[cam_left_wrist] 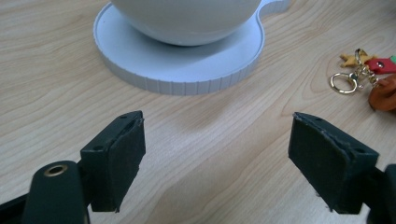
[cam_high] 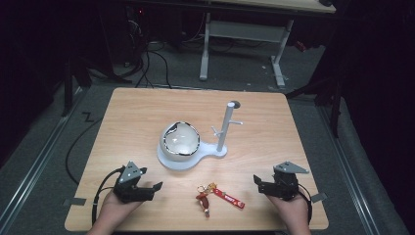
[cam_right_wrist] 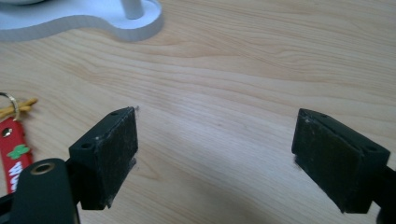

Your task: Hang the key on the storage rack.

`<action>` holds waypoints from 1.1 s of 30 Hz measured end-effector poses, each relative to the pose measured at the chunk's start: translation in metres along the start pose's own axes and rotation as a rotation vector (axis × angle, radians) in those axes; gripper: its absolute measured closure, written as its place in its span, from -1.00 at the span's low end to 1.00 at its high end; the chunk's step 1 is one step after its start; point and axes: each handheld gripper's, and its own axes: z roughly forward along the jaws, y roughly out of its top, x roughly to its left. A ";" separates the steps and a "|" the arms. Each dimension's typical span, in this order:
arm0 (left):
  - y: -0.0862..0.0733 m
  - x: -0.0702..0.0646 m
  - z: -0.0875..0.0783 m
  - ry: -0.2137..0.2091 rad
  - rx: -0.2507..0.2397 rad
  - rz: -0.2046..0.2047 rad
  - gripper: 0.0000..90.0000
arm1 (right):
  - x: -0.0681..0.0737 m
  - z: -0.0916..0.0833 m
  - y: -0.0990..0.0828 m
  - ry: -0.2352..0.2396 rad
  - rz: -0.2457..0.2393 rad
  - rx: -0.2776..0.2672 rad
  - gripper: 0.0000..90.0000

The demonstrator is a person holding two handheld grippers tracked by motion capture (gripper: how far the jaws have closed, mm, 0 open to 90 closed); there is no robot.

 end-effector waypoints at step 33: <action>-0.005 0.008 -0.013 0.010 -0.008 -0.034 -0.54 | 0.091 0.023 0.016 0.248 -0.293 0.212 -0.21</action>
